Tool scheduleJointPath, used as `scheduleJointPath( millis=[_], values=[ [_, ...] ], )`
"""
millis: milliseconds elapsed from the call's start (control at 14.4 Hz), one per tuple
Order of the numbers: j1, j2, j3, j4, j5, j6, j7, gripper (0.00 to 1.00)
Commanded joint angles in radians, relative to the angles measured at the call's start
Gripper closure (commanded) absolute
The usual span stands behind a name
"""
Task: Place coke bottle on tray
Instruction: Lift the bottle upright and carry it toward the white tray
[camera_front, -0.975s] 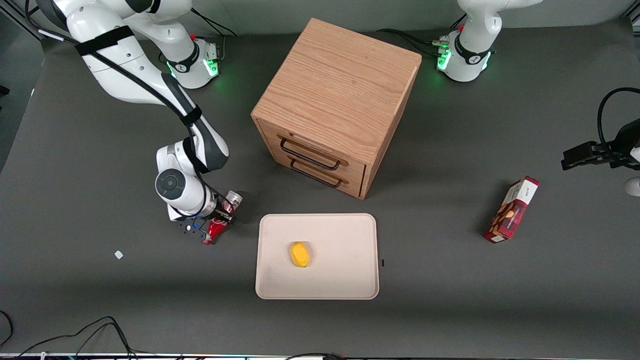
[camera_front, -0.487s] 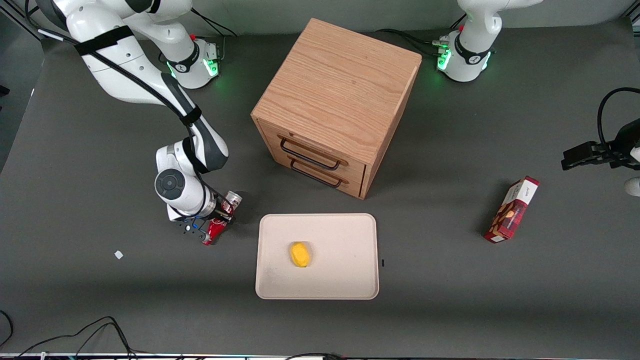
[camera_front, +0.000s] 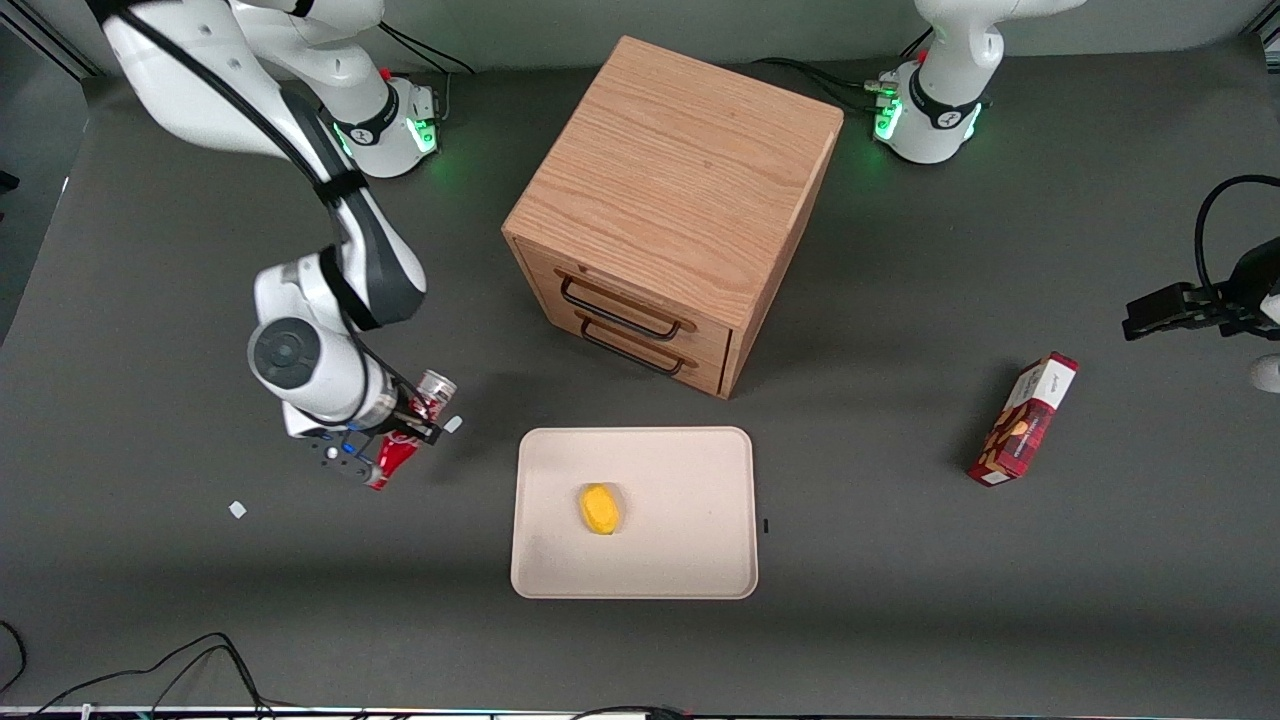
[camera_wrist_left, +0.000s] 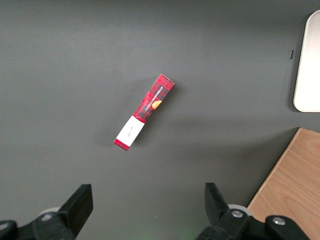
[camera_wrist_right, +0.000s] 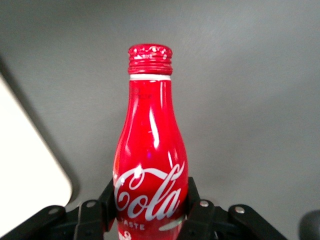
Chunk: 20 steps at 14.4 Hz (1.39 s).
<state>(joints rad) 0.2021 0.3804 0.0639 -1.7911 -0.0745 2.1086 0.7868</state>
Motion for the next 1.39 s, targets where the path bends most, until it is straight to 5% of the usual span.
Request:
scheduleJointPath(
  millis=[0, 348, 835, 1323],
  values=[
    [-0.026, -0.044, 0.008, 0.169, 0.024, -0.23, -0.084, 1.0],
    [-0.021, 0.027, 0.008, 0.456, 0.087, -0.397, -0.113, 1.0],
    [0.062, 0.414, -0.001, 0.852, 0.085, -0.378, -0.116, 1.0],
    [0.129, 0.594, -0.007, 0.88, 0.081, -0.161, -0.309, 1.0]
  ],
)
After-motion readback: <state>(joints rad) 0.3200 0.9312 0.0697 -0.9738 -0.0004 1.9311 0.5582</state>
